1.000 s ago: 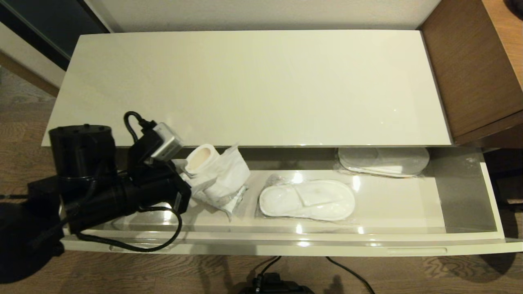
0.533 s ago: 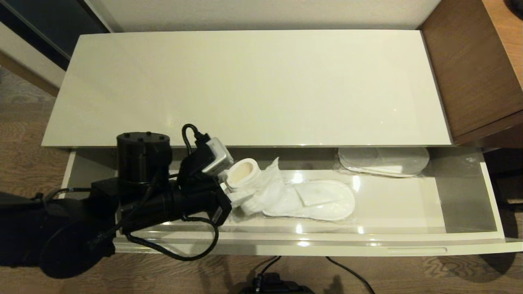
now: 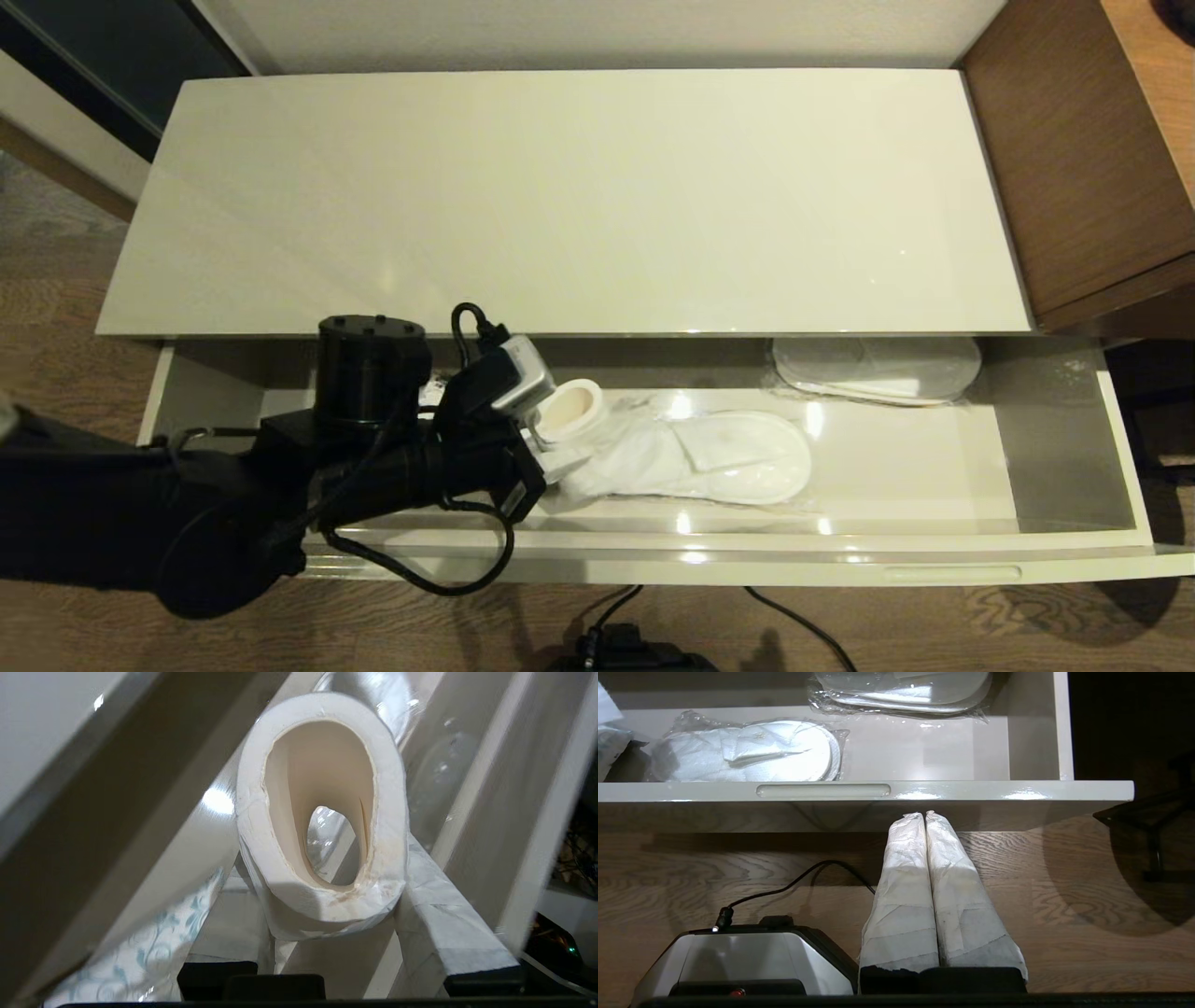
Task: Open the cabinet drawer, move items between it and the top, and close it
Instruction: Put the roll paper in the drawer
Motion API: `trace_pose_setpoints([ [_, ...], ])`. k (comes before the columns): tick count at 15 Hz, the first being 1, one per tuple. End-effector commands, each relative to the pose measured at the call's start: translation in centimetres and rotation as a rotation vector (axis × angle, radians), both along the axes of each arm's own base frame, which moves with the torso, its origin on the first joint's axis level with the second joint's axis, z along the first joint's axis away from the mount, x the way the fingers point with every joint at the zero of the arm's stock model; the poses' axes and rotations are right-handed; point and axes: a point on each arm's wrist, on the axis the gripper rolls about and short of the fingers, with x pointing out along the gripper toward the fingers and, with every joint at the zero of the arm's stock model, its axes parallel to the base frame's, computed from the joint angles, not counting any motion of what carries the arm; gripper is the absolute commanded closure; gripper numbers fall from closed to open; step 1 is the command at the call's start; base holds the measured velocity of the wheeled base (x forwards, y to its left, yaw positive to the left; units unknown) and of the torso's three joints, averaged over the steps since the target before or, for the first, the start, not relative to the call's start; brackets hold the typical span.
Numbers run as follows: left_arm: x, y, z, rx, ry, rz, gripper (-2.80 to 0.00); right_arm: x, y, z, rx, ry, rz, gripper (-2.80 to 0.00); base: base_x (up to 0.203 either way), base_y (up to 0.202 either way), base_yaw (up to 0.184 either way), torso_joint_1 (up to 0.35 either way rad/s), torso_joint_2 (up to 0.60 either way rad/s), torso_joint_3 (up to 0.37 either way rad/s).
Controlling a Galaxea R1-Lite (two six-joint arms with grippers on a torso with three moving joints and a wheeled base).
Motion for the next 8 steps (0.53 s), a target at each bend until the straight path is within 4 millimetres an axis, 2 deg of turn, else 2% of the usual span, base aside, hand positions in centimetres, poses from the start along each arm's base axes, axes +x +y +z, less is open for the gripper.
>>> trace_pose_setpoints([
  [1,2.1,1.4,-2.8,0.025,0.08,0.098,0.0,0.0,0.0,0.0,0.0,0.003,0.0,0.0,0.0,0.0,0.0,0.0,0.0,0.0],
  [5,2.2,2.5,-3.4,-0.041,0.028,0.296,0.0,0.0,0.0,0.0,0.0,0.002,0.0,0.0,0.0,0.0,0.0,0.0,0.0,0.0],
  [8,2.5,2.6,-3.5,-0.054,-0.009,0.391,0.0,0.0,0.0,0.0,0.0,0.003,0.0,0.0,0.0,0.0,0.0,0.0,0.0,0.0],
])
